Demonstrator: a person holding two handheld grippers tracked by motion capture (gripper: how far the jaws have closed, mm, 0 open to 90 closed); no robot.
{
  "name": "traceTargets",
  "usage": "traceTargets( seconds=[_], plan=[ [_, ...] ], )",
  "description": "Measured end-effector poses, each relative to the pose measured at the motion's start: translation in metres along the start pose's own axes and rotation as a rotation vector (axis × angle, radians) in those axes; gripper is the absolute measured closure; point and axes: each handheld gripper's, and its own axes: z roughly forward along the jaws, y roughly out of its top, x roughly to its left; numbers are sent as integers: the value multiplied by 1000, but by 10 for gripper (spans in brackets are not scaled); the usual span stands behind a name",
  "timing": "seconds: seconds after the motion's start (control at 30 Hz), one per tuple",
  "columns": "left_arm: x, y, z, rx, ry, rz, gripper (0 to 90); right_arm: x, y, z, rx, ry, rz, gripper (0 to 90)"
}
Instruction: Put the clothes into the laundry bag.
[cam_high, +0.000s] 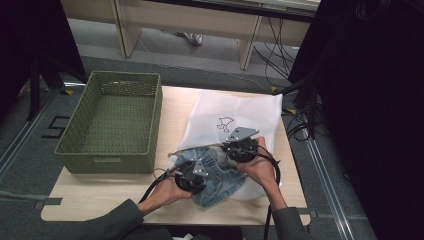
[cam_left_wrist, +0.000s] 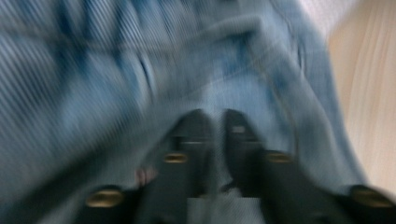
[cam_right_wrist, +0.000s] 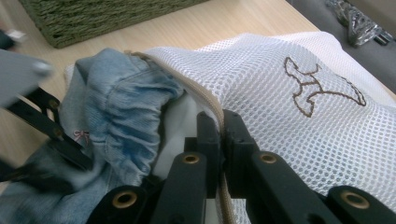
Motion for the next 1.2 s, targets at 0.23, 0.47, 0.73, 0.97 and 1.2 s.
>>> traceTargets(
  seconds=[0.23, 0.47, 0.73, 0.97, 1.2],
  plan=[
    [26, 40, -8, -209, 114, -128, 881, 1, 4, -6, -26, 1, 7, 875],
    [26, 29, 19, -186, 45, -186, 791, -4, -6, 0, 13, -5, 31, 875],
    [5, 7, -36, -169, -6, -154, 337, -10, -13, -3, 17, -14, 51, 875],
    [-27, -13, -43, -82, -95, 9, 238, -8, -11, -3, 27, -3, 54, 874],
    [-35, -5, 12, 15, 34, 63, 258, -8, -11, -2, 26, -6, 43, 873]
  ],
)
